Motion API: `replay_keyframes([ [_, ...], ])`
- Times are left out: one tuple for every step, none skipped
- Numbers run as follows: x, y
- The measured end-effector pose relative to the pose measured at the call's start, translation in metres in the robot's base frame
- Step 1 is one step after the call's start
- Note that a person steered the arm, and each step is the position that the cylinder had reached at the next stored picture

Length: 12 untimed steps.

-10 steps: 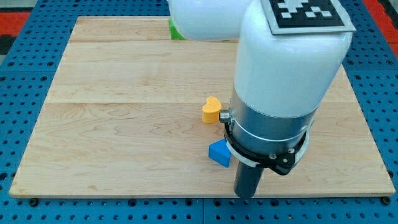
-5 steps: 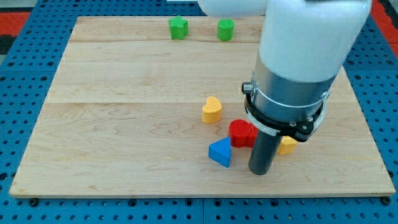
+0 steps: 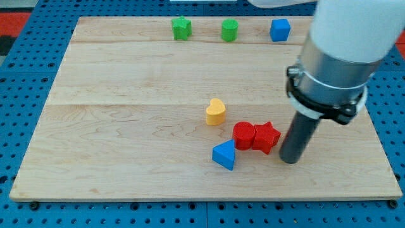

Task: Move the blue triangle horizontal to the green star on the left side

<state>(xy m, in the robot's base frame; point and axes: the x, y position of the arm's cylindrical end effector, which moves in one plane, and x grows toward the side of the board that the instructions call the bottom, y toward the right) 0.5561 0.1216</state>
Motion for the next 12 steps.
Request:
replay_keyframes([
  [0.004,-0.062],
  [0.004,-0.113],
  [-0.007,-0.15],
  [-0.022,-0.194],
  [0.007,-0.204],
  [0.003,-0.231],
  [-0.039,-0.243],
  [-0.063,-0.22],
  [-0.083,-0.183],
  [-0.124,-0.177],
  [-0.162,-0.193],
  [-0.194,-0.22],
])
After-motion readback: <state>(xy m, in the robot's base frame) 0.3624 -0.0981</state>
